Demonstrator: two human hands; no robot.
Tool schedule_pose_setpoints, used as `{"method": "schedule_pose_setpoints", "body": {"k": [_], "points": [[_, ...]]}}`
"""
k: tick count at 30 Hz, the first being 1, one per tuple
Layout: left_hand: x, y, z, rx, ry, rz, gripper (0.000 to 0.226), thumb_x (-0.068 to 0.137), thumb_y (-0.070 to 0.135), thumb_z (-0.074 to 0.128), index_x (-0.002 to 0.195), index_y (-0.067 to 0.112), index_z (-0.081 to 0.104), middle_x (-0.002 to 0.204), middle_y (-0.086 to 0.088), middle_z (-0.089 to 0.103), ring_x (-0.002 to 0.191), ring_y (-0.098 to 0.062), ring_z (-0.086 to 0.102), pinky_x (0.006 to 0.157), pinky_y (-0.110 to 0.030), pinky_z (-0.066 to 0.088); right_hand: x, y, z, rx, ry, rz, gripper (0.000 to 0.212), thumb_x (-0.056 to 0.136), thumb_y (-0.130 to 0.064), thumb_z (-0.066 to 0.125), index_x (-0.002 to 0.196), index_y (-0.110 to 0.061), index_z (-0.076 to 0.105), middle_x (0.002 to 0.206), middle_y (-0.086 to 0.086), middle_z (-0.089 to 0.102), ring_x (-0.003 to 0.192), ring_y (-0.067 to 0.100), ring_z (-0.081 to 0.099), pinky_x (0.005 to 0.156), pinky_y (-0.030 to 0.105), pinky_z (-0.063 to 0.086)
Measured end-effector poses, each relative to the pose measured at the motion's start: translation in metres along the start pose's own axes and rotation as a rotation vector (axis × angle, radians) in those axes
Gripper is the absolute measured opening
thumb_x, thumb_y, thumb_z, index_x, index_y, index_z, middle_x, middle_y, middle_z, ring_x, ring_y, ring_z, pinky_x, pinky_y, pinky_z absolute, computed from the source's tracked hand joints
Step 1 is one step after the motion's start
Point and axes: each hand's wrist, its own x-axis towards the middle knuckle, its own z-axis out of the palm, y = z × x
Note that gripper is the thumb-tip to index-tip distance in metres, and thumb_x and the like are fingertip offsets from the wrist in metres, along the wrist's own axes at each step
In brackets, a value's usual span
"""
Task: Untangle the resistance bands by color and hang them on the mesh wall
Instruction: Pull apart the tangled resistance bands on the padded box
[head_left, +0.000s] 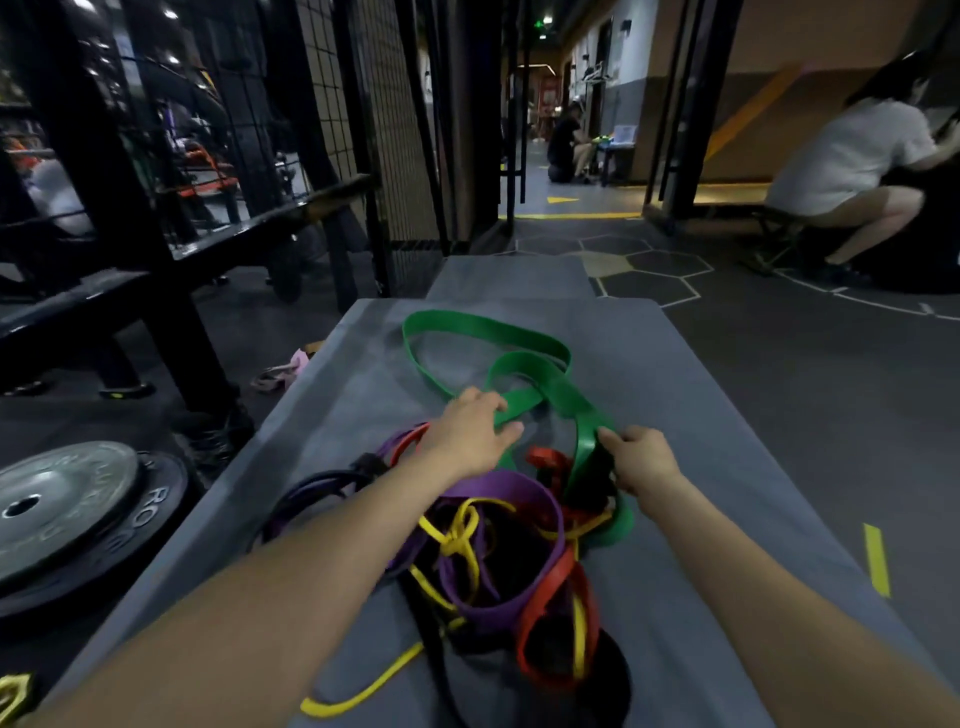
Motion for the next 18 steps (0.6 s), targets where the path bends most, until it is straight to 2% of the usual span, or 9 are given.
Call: {"method": "schedule_pose_setpoints", "body": {"k": [2,4,8,10,13,15,16,18], "points": [[-0.001,0.007,0.013,0.255,-0.131,0.058,0.055,0.089,0.056,0.043,0.131,0.021,0.046,0.135,-0.009,0.046,0.127,-0.028,0.042,0.106,-0.04,0.034,0.001,0.003,-0.012,0.02,0.042,0.017,0.039,0.093,-0.022,0.054,0.059,-0.012,0.038,0.057,0.006,0.039,0.05,0.019,0.038,0.05,0.03,0.032],[-0.006,0.007,0.019,0.442,-0.189,0.099,0.057,0.087,0.065,0.036,0.123,0.025,0.054,0.13,-0.005,0.051,0.124,-0.025,0.043,0.101,-0.041,0.033,0.004,0.007,-0.025,0.007,0.079,0.027,0.038,0.095,-0.025,0.05,0.061,-0.015,0.036,0.06,0.003,0.04,0.054,0.017,0.038,0.054,0.03,0.034],[-0.02,-0.003,0.016,0.555,-0.084,0.147,0.064,0.079,0.075,0.034,0.099,0.024,0.066,0.11,0.0,0.06,0.112,-0.022,0.047,0.089,-0.038,0.037,0.009,0.017,-0.037,0.065,0.137,0.081,0.036,0.097,-0.026,0.045,0.064,-0.012,0.039,0.062,0.006,0.041,0.054,0.02,0.039,0.051,0.027,0.03],[-0.025,-0.014,0.01,0.561,-0.066,0.119,0.061,0.076,0.077,0.037,0.089,0.024,0.066,0.103,-0.001,0.064,0.108,-0.022,0.052,0.082,-0.035,0.039,0.008,0.019,-0.033,0.111,0.14,0.088,0.036,0.097,-0.027,0.043,0.065,-0.011,0.037,0.061,0.007,0.038,0.054,0.021,0.037,0.052,0.029,0.028],[-0.034,-0.028,-0.002,0.482,-0.059,0.013,0.056,0.08,0.072,0.039,0.085,0.02,0.06,0.101,-0.004,0.064,0.103,-0.025,0.059,0.078,-0.035,0.045,0.003,0.015,-0.026,0.206,0.167,0.071,0.034,0.098,-0.029,0.041,0.07,-0.01,0.039,0.064,0.007,0.039,0.057,0.021,0.038,0.054,0.032,0.031],[-0.042,-0.03,-0.009,0.444,-0.061,-0.079,0.06,0.081,0.072,0.038,0.067,0.015,0.052,0.094,-0.008,0.065,0.095,-0.027,0.061,0.073,-0.035,0.045,0.002,0.013,-0.025,0.245,0.223,0.068,0.031,0.098,-0.031,0.04,0.08,-0.006,0.045,0.071,0.009,0.046,0.065,0.024,0.045,0.063,0.035,0.038],[-0.046,-0.03,-0.011,0.423,-0.084,-0.098,0.062,0.081,0.072,0.038,0.061,0.014,0.048,0.091,-0.01,0.065,0.091,-0.028,0.062,0.07,-0.033,0.043,0.003,0.013,-0.026,0.233,0.239,0.078,0.031,0.098,-0.031,0.04,0.083,-0.004,0.046,0.073,0.01,0.048,0.07,0.025,0.048,0.067,0.036,0.039],[-0.053,-0.03,-0.014,0.358,-0.143,-0.053,0.064,0.084,0.069,0.036,0.065,0.011,0.055,0.09,-0.011,0.066,0.09,-0.028,0.062,0.069,-0.032,0.041,0.003,0.016,-0.028,0.121,0.195,0.109,0.033,0.097,-0.029,0.045,0.075,-0.003,0.045,0.071,0.012,0.047,0.073,0.027,0.049,0.067,0.037,0.038]]}}
